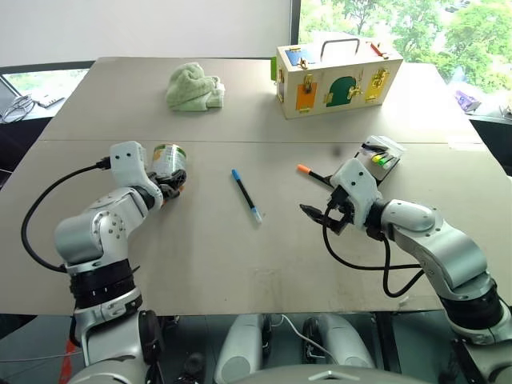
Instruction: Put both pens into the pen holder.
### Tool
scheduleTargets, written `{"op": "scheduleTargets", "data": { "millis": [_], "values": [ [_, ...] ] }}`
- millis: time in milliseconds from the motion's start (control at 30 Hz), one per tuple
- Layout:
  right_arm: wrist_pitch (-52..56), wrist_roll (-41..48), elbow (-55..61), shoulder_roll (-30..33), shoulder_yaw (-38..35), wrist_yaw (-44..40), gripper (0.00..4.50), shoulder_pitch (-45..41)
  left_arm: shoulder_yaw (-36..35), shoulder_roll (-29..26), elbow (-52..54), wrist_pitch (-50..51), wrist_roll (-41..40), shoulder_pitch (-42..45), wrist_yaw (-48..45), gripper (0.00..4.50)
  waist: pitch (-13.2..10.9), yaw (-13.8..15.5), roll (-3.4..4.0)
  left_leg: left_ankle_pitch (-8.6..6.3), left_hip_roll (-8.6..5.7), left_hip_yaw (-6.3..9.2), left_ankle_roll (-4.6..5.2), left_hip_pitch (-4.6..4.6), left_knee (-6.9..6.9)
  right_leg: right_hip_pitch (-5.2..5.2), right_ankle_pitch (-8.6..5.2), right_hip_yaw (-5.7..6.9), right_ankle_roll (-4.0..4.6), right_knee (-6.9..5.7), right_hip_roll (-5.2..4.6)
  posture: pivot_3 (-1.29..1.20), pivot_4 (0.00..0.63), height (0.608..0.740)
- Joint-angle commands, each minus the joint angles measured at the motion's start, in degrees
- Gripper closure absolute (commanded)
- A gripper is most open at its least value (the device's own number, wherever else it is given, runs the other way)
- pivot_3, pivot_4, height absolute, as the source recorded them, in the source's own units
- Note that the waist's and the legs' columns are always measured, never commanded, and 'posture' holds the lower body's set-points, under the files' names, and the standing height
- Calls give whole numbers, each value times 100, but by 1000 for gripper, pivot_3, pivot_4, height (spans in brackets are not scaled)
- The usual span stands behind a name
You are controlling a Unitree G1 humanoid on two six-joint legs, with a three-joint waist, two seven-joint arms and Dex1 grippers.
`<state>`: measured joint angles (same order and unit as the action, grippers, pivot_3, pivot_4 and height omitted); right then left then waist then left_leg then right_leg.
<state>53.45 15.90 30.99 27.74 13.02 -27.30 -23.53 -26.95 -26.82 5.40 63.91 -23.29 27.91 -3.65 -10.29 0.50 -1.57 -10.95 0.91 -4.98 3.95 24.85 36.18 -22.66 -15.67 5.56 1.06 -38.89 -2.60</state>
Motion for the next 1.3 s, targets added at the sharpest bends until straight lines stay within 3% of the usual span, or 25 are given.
{"op": "scheduleTargets", "data": {
  "millis": [33,300,533,567,600,967,1300],
  "values": [
    [-94,-24,160,-13,-33,16,0,-30,-410,-92,42,-279,128,20,217,1227,0,0,0,0,0,0,0,0,0,0,0,0,0,0,0,0,150,740],
    [-115,-20,149,-22,-6,8,0,-32,-976,-319,-115,-752,291,26,487,1227,-6,20,-11,0,0,1,0,5,0,-1,0,2,0,3,-1,0,150,740],
    [-213,-26,106,-17,20,-44,0,-49,-1097,-626,-403,-448,154,-347,137,1227,-9,28,-19,-9,0,1,-14,5,0,-2,0,2,0,4,-3,0,150,740],
    [-240,-30,98,-16,25,-55,0,-54,-1084,-649,-379,-372,158,-406,112,204,-8,35,-20,-14,0,1,-23,5,0,-2,0,3,0,4,-3,0,150,740],
    [-262,-32,90,-15,25,-66,0,-56,-1085,-657,-345,-364,171,-456,106,16,-8,32,-20,-14,0,2,-23,5,1,-1,0,5,0,4,-4,0,150,740],
    [-767,68,39,-16,-38,-384,0,-25,-1496,-521,692,81,-237,-968,-9,16,-8,20,-20,-15,-1,2,-25,3,0,-1,0,3,0,3,-6,0,150,740],
    [-2169,1118,39,-188,-365,-1842,0,59,-1956,-423,1862,276,-856,-1926,-503,16,-8,13,-20,-15,-1,3,-24,-1,0,4,-1,3,0,3,-5,0,150,740]
  ]
}}
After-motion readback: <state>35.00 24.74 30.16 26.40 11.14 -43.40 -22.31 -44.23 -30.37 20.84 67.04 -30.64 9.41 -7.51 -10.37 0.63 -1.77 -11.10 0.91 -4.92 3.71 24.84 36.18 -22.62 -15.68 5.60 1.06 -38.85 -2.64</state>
